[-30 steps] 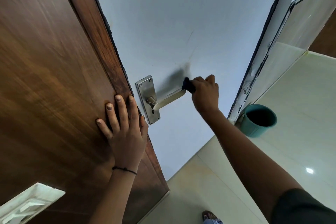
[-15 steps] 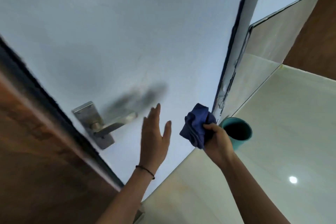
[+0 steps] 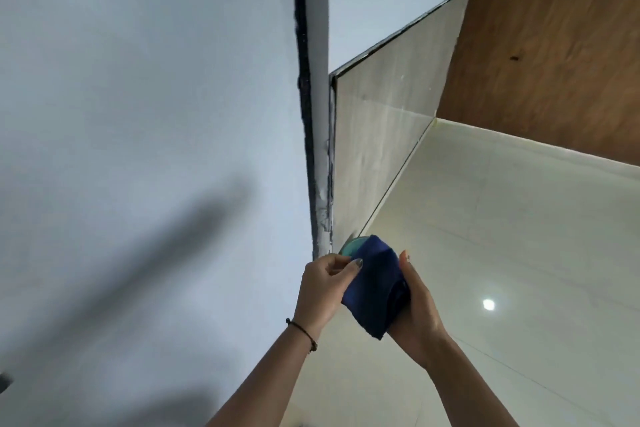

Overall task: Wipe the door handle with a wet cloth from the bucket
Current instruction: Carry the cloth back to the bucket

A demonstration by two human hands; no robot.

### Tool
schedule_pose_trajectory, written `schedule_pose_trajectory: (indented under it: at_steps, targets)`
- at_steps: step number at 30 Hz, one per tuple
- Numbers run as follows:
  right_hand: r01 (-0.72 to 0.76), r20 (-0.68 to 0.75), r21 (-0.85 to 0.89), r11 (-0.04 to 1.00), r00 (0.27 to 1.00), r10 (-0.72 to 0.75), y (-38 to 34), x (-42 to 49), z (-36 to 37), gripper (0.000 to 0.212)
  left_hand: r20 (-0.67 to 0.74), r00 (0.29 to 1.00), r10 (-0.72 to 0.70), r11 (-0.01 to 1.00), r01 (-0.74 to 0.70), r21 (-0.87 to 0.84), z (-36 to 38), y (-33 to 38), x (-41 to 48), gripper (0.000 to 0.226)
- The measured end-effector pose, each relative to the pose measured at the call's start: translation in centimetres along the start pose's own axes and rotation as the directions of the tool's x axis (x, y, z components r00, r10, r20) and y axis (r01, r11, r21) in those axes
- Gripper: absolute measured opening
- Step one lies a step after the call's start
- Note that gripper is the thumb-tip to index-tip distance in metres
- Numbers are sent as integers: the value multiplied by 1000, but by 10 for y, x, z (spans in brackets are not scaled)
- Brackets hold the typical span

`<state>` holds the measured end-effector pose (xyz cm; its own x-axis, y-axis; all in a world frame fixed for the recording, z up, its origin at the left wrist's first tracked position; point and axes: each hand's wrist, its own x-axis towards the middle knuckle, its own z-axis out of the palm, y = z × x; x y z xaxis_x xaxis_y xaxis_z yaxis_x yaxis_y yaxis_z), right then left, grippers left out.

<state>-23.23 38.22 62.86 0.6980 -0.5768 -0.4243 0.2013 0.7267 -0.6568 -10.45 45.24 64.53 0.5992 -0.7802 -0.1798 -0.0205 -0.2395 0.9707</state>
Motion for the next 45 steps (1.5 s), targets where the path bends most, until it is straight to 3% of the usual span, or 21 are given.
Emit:
schedule_pose_trajectory:
  at_steps: [4, 7, 11, 16, 19, 23, 26, 31, 36, 41, 45]
  targets:
    - [41, 13, -292, 955, 999, -39, -34, 51, -28, 56, 7, 1000, -24, 999, 24, -28, 27, -2, 68, 12]
    - [28, -87, -283, 959, 995, -55, -62, 102, -54, 44, 28, 987, -158, 980, 160, -122, 40, -12, 132, 17]
    - [-81, -292, -248, 965, 957, 5, -96, 175, -84, 26, 180, 918, -352, 876, 391, -283, 67, -34, 220, 9]
    - [-210, -421, -281, 936, 904, 77, -125, 253, -123, 17, 305, 833, -462, 788, 544, -290, 110, -72, 306, 14]
    - [-311, -453, -247, 918, 874, 175, -135, 294, -149, 18, 292, 789, -541, 754, 608, -246, 131, -100, 340, 25]
    - [-411, -467, -263, 873, 846, 258, -137, 353, -190, 21, 231, 738, -634, 677, 674, -296, 159, -138, 387, 21]
    - [-496, -530, -312, 810, 799, 284, -129, 408, -226, 15, 177, 721, -670, 677, 691, -254, 179, -174, 426, 21]
    - [-568, -535, -515, 642, 798, 277, -78, 521, -296, 14, -41, 715, -698, 715, 695, -77, 214, -268, 489, 22]
    - [-578, -546, -566, 588, 797, 258, 19, 639, -385, 26, -198, 693, -693, 705, 709, 19, 247, -420, 561, 23]
    - [-661, -667, -453, 598, 697, 265, 133, 728, -478, 38, -214, 642, -736, 629, 766, 130, 275, -588, 621, 24]
    - [-765, -723, -324, 556, 580, 376, 202, 776, -534, 53, -237, 500, -833, 492, 865, 96, 292, -676, 641, 23]
